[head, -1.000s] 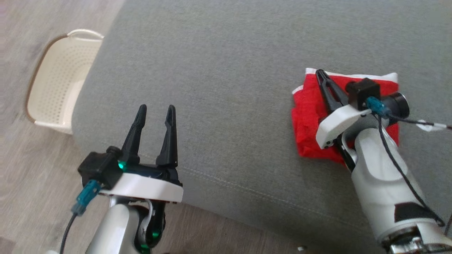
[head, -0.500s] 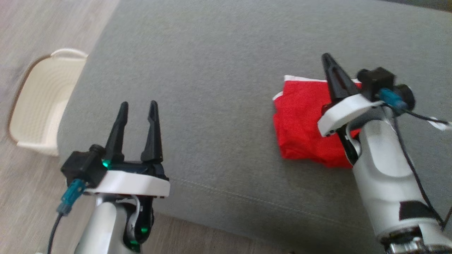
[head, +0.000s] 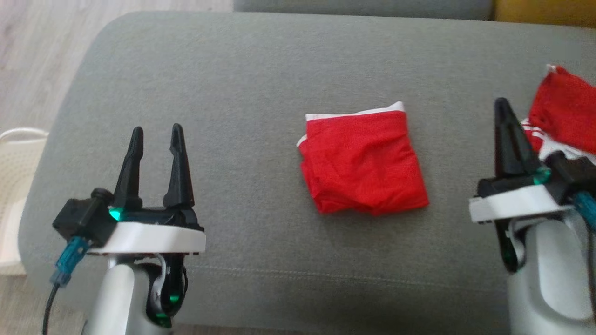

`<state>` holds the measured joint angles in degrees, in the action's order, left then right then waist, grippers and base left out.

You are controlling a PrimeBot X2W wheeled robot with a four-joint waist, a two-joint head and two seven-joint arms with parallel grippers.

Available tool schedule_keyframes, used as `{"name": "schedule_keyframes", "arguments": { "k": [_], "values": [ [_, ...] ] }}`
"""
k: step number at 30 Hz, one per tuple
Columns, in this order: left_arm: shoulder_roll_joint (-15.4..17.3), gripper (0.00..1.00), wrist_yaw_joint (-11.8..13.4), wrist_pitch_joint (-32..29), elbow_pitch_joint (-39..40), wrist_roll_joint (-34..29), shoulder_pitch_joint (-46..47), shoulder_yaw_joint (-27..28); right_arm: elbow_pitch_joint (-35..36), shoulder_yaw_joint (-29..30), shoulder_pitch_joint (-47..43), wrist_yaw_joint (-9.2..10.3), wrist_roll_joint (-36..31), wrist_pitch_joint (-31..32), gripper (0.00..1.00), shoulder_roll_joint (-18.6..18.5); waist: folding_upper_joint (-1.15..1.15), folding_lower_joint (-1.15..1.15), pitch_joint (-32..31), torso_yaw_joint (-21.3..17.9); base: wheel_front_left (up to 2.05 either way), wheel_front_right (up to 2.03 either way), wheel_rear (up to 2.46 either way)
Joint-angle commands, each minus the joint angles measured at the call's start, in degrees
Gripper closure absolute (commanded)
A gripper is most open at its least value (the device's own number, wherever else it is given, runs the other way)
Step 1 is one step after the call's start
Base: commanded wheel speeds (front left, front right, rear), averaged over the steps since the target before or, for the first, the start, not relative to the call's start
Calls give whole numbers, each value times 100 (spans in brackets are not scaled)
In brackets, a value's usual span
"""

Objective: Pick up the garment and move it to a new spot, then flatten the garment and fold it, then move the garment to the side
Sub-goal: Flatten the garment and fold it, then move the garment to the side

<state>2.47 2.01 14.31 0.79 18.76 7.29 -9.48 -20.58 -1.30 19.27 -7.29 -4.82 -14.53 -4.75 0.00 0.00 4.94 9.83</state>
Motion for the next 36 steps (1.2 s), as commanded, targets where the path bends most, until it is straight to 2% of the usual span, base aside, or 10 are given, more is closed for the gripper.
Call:
{"name": "schedule_keyframes", "arguments": {
  "k": [1, 5, 11, 12, 13, 14, 28, 36],
  "values": [
    [41, 0, -5, 69, 232, -1, 167, 215, 380, -44, -53, -20, -57, -46, 100, 21, 0, 0, -89, -155, 0, 0, 0],
    [41, 0, -2, 69, 265, -13, 118, 223, 799, 171, -482, -20, -140, -46, 100, 33, 0, 0, -136, -318, 0, 0, 0],
    [41, 0, -53, 69, 175, -145, -70, 202, 875, 300, -836, -20, -183, -46, 100, 101, 0, 0, -243, -463, 0, 0, 0],
    [41, 0, -51, 69, 167, -147, -108, 199, 880, 303, -876, -20, -192, -46, 73, 114, 0, 0, -241, -478, 0, 0, 0],
    [41, 0, -49, 69, 165, -149, -143, 195, 887, 295, -910, -20, -200, -46, 21, 124, 0, 0, -235, -490, 0, 0, 0],
    [41, 0, -47, 69, 161, -155, -177, 188, 886, 301, -940, -20, -201, -46, 0, 134, 0, 0, -226, -501, 0, 0, 0],
    [41, 0, -36, 69, 224, -233, -234, 71, 890, 327, -1025, -20, -225, -47, 0, 180, 0, 0, -116, -449, 0, 0, 0],
    [41, 0, -60, 69, 234, -224, -93, -40, 345, 37, -614, -20, 64, 205, 0, 184, 0, 0, 254, -253, 0, 0, 0]
  ]
}}
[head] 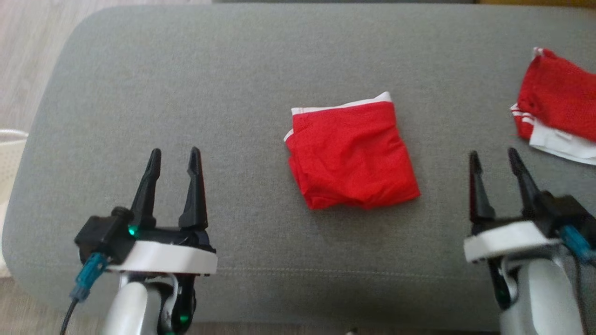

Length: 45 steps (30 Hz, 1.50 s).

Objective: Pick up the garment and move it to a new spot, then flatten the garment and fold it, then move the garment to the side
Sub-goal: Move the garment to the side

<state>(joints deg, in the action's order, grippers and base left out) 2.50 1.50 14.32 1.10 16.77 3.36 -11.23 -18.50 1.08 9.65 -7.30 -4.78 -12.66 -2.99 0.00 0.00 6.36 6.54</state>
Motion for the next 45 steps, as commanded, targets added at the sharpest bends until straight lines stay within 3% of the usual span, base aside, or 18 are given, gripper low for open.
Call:
{"name": "schedule_keyframes", "arguments": {
  "k": [1, 13, 20, 21, 22, 27, 32, 38, 45],
  "values": [
    [38, 0, -12, 68, 203, -21, 329, 110, 30, -275, 439, -19, 101, 96, 0, -6, 0, 0, 183, 116, 0, 0, 0],
    [38, 0, -1, 68, 138, 18, 664, -194, -1675, -870, 1671, -19, 718, 939, 0, -424, 0, 0, 779, 669, 0, 0, 0],
    [38, 0, 43, 68, 126, 63, 766, -229, -2381, -1155, 2166, -19, 1000, 1128, 0, -530, 0, 0, 986, 889, 0, 0, 0],
    [38, 0, 47, 68, 128, 73, 777, -232, -2481, -1203, 2210, -19, 1025, 1152, 58, -543, 0, 0, 1006, 908, 0, 0, 0],
    [38, 0, 52, 68, 132, 81, 788, -235, -2560, -1272, 2258, -19, 1027, 1154, 100, -560, 0, 0, 1028, 922, 0, 0, 0],
    [38, 0, 72, 68, 135, 93, 807, -237, -2728, -1453, 2422, -19, 1020, 933, 100, -632, 0, 0, 1062, 930, 0, 0, 0],
    [38, 0, 77, 68, 144, 83, 817, -199, -2722, -1624, 2611, -19, 565, 449, 100, -833, 0, 0, 1019, 758, 0, 0, 0],
    [38, 0, 2, 68, 209, -27, 911, -133, -2462, -1745, 2882, -19, 97, 148, 100, -1008, 0, 0, 1088, 297, 0, 0, 0],
    [38, 0, -165, 68, 234, -223, 1238, -67, -2184, -2085, 3320, -19, 119, 276, 100, -1368, 0, 0, 1307, -405, 0, 0, 0]
  ]
}}
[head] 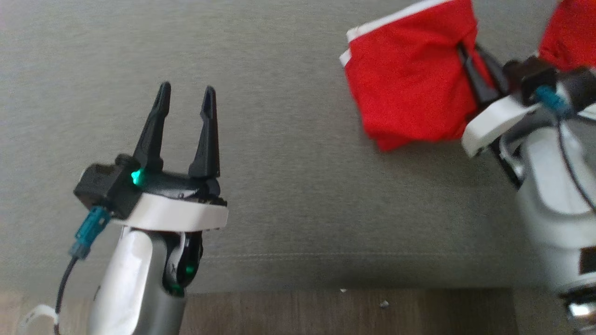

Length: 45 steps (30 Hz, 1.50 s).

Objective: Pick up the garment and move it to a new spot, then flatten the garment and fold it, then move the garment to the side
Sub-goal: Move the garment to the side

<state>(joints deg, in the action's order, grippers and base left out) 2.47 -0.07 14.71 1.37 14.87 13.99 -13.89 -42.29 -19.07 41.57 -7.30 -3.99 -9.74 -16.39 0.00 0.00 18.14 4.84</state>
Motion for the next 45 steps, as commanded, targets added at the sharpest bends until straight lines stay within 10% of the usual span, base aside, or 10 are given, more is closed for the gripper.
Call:
{"name": "schedule_keyframes", "arguments": {
  "k": [1, 16, 35, 36, 37, 38, 45],
  "values": [
    [41, 0, -43, 29, 208, -64, 242, 198, 226, -116, 205, -19, 86, 22, 100, -101, 0, 0, 189, -329, 0, 0, 0],
    [41, 0, -419, 29, 67, -457, 1075, 192, 32, 355, 1301, -19, 847, 296, 100, -1016, 0, 0, 1199, -1316, 0, 0, 0],
    [41, 0, -608, 29, -42, -703, 1073, 314, -77, 1734, 1172, -19, 515, 197, 100, -1125, 0, 0, 1526, -1557, 0, 0, 0],
    [41, 0, -615, 29, -48, -706, 1078, 304, -66, 1779, 1165, -19, 507, 210, 96, -1095, 0, 0, 1537, -1554, 0, 0, 0],
    [41, 0, -621, 29, -51, -707, 1083, 296, -49, 1820, 1159, -19, 504, 221, 27, -1063, 0, 0, 1544, -1550, 0, 0, 0],
    [41, 0, -627, 29, -55, -705, 1088, 290, -29, 1864, 1155, -19, 511, 232, 0, -1030, 0, 0, 1549, -1543, 0, 0, 0],
    [41, 0, -647, 29, -156, -586, 1013, 320, 271, 2151, 1066, -19, 371, 255, 0, -879, 0, 0, 1317, -1413, 0, 0, 0]
  ]
}}
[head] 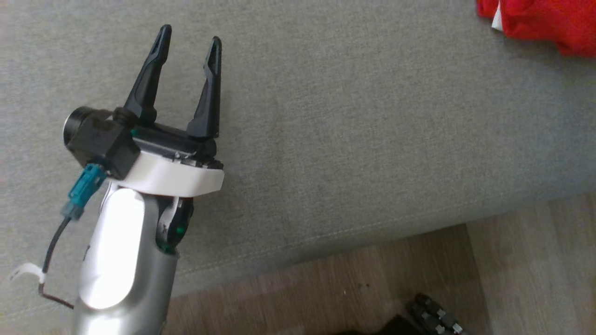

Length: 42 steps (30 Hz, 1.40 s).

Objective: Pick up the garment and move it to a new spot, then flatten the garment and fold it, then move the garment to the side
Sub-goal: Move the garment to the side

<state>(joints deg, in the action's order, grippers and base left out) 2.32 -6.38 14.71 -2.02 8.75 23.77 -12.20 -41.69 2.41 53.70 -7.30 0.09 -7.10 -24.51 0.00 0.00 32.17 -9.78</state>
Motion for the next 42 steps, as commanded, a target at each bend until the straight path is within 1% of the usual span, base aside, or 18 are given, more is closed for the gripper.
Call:
{"name": "schedule_keyframes", "arguments": {
  "k": [1, 6, 10, 16, 22, 31, 33, 36, 38, 40, 42],
  "values": [
    [55, 0, -11, 29, 171, 58, 11, 158, 290, 25, -167, -19, -89, -18, 0, -33, 0, 0, -166, 82, 0, 0, 0],
    [55, 0, 92, 29, 176, 275, -157, 179, 814, -37, -382, -19, -143, -37, 0, 311, 0, 0, -674, 291, 0, 0, 0],
    [55, 0, 207, 29, 241, 418, -316, 193, 1375, -272, -738, -19, -7, -67, 0, 606, 0, 0, -1093, 536, 0, 0, 0],
    [55, 0, 361, 29, 334, 560, -624, 265, 2222, -651, -1568, -19, 147, -289, 0, 946, 0, 0, -1628, 948, 0, 0, 0],
    [55, 0, 489, 29, 335, 651, -1009, 329, 2712, -711, -2531, -19, 74, -519, 0, 1391, 0, 0, -2069, 1239, 0, 0, 0],
    [55, 0, 565, 29, 214, 570, -1577, 384, 3066, -559, -3656, -19, -312, -740, 0, 1905, 0, 0, -2512, 1380, 0, 0, 0],
    [55, 0, 639, 29, 204, 522, -1700, 410, 3128, -486, -3869, -19, -346, -763, 0, 1999, 0, 0, -2577, 1387, 0, 0, 0],
    [55, 0, 696, 29, 251, 396, -1858, 425, 3189, -436, -4086, -19, -565, -781, 0, 2064, 0, 0, -2659, 1386, 0, 0, 0],
    [55, 0, 769, 29, 345, 268, -1910, 465, 3258, -386, -4178, -19, -613, -785, 0, 2100, 0, 0, -2689, 1387, 0, 0, 0],
    [55, 0, 791, 29, 391, 133, -1961, 468, 3326, -383, -4252, -19, -655, -787, 0, 2123, 0, 0, -2716, 1379, 0, 0, 0],
    [55, 0, 845, 29, 436, 101, -1993, 488, 3366, -385, -4300, -19, -679, -788, 0, 2138, 0, 0, -2732, 1371, 0, 0, 0]
  ]
}}
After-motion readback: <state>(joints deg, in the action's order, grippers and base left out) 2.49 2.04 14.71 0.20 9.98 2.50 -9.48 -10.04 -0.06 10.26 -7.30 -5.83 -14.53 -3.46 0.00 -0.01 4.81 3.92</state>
